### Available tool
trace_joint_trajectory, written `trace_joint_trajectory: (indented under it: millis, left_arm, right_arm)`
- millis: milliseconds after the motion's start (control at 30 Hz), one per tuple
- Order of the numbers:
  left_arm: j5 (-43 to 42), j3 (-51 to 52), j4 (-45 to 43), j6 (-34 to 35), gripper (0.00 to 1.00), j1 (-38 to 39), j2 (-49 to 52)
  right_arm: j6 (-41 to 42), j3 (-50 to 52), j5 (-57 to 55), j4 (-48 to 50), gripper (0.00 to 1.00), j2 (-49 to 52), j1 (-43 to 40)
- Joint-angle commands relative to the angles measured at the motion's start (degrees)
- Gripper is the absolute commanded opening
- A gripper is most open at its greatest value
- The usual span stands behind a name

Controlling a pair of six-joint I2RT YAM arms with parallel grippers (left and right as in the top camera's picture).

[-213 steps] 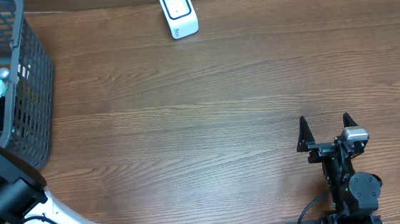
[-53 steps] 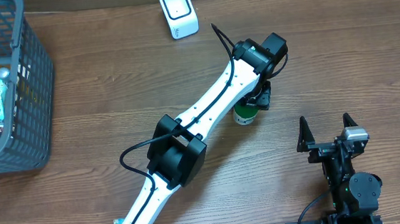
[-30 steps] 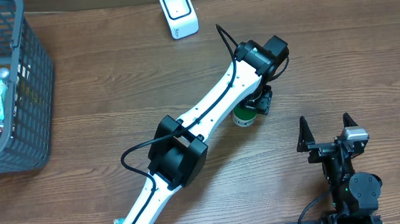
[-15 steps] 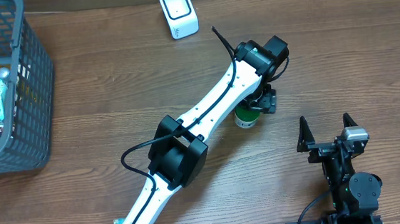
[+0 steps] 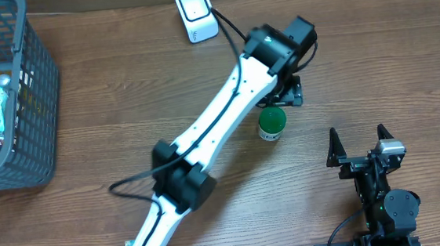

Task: Scan the item barcode
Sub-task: 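Lift the left gripper off the bottle and swing it toward the front-left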

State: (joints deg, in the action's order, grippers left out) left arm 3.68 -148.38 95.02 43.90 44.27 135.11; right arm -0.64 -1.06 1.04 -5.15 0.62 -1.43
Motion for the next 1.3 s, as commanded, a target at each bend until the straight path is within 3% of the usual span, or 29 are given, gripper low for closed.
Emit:
trace_joint_trajectory:
  millis: [0,100,167,233,267,300,467,600,800,1067,1267]
  left_arm:
    - [5.2,-2.3,1.8,3.6,0.99,-1.6,-9.2]
    - [2.8,-2.3,1.8,-3.7,1.0,-3.2,-12.5]
    - [1.3,-2.3,1.8,-12.2,0.87,-4.4,-14.3]
    - [-4.5,-2.2,1.8,-18.3,0.82,-5.8,-15.8]
    - [-7.1,-2.1,1.8,-19.1,0.83,-6.3,-16.5]
    - [-10.7,-2.1,1.8,-19.6,1.0,-7.2,-17.9]
    - [-10.6,0.8,1.8,-19.5,0.99,-7.5,-22.2]
    - [-9.7,9.7,1.8,-18.5,0.99,-7.8,-27.7]
    - [-2.8,31.0,1.8,-13.1,0.99,-8.9,-39.0]
    - [-1.7,59.0,1.8,-6.0,1.0,-15.4,-53.9]
    - [0.0,78.3,1.8,7.0,0.99,-18.7,-60.8]
  right_arm:
    - [0.2,0.6,-0.6,0.3,1.0,-0.5,-0.2]
    - [0.2,0.6,-0.6,0.3,1.0,-0.5,-0.2]
    - [0.2,0.6,-0.5,0.3,1.0,-0.5,-0.2]
    - [0.2,0.6,-0.5,0.3,1.0,-0.5,-0.2]
    - [0.2,0.6,-0.6,0.3,1.0,-0.5,-0.2]
    - [0.2,0.6,-0.6,0.3,1.0,-0.5,-0.2]
    - [0.2,0.6,-0.5,0.3,1.0,-0.5,-0.2]
    - [0.2,0.6,-0.5,0.3,1.0,-0.5,-0.2]
    - [0.2,0.6,-0.6,0.3,1.0,-0.5,-0.2]
    - [0.2,0.6,-0.5,0.3,1.0,-0.5,-0.2]
    - [0.2,0.6,-0.5,0.3,1.0,-0.5,-0.2]
